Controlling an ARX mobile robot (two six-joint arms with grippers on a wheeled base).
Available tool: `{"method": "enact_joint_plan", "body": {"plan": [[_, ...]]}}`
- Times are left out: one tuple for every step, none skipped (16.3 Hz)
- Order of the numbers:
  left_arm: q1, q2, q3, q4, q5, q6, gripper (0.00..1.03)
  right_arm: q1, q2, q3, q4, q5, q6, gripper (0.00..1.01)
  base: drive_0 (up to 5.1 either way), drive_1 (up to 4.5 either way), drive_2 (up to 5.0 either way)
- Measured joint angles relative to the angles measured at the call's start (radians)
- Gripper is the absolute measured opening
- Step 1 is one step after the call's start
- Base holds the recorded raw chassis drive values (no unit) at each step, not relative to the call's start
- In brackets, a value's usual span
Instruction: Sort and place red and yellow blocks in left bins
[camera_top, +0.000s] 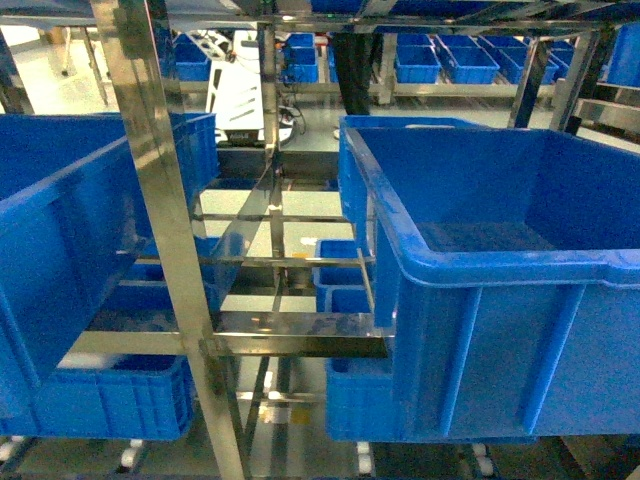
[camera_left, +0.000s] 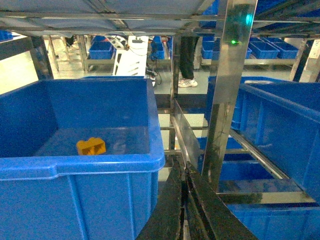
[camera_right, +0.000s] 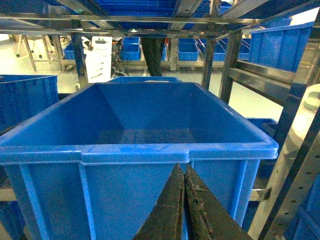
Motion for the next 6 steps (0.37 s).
{"method": "enact_joint_plan", "body": {"plan": [[0.0,-0.043,0.0,-0.061,-0.001,0.0,0.02,0.0,-0.026,0.0,-0.024,0.0,0.0,0.02,0.0,0.0,0.0],[0.0,-0.151,-0.031,-0.162,0.0,0.0,0.02,0.0,-0.044,0.0,-0.043,0.0,0.0,0.02,0.0,0.0,0.0],[0.0,-0.178,-0.024,-0.129,-0.002,-0.002,0.02,0.0,-0.06,0.0,-0.061,-0.002,0.0,0.02,0.0,0.0,0.0],[0.001,-0.179,-0.03,-0.15,-0.001,-0.003,0.02,0.0,-0.208,0.001,-0.254,0.0,0.0,0.02,0.0,0.0,0.0],[0.001,-0.179,-0.03,-0.15,0.0,-0.003,0.02,0.0,-0.238,0.001,-0.256,-0.002,0.0,0.02,0.0,0.0,0.0],[0.001,-0.179,-0.03,-0.149,0.0,-0.003,0.02,0.0,-0.238,0.001,-0.249,-0.002,0.0,0.02,0.0,0.0,0.0]]}}
